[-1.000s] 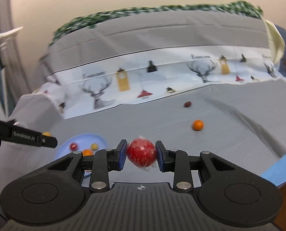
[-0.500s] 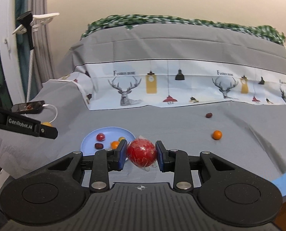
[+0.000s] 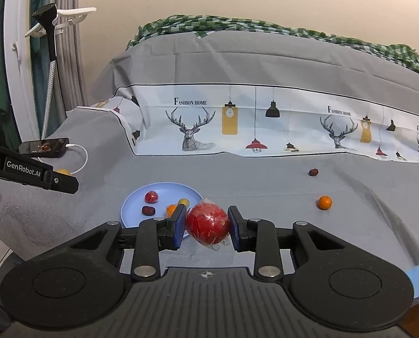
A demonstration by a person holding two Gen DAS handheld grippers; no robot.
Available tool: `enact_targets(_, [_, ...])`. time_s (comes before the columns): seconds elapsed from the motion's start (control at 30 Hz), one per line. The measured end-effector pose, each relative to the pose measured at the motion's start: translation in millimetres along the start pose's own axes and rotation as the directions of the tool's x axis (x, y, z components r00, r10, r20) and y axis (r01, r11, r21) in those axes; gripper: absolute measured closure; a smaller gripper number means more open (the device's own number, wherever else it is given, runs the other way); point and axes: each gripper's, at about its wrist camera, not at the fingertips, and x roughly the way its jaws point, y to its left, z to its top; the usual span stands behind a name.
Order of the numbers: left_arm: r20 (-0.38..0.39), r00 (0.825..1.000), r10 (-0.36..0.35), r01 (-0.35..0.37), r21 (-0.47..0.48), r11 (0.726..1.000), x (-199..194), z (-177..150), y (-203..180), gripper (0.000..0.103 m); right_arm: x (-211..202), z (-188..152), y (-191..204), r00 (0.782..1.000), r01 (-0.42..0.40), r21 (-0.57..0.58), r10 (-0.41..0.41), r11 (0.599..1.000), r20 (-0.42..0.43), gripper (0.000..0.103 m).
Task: Organize fruits
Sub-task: 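Carry the yellow fruit and wrapped red fruit onto the blue plate and release both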
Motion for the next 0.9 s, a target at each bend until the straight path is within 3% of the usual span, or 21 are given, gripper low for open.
enact_targets(0.53, [-0.050,0.998,0.049,-0.051,-0.054,0.997,45,20,28,0.074,58,18,23,0.996,-0.085,-0.035,0.084,0.996,-0.039,0.070])
enact_targets(0.9, [-0.147,0.988,0.051,-0.057,-0.036,0.998,128,36,40,0.074,142,16,44,0.983,-0.131,-0.066,0.121,0.989,-0.139,0.070])
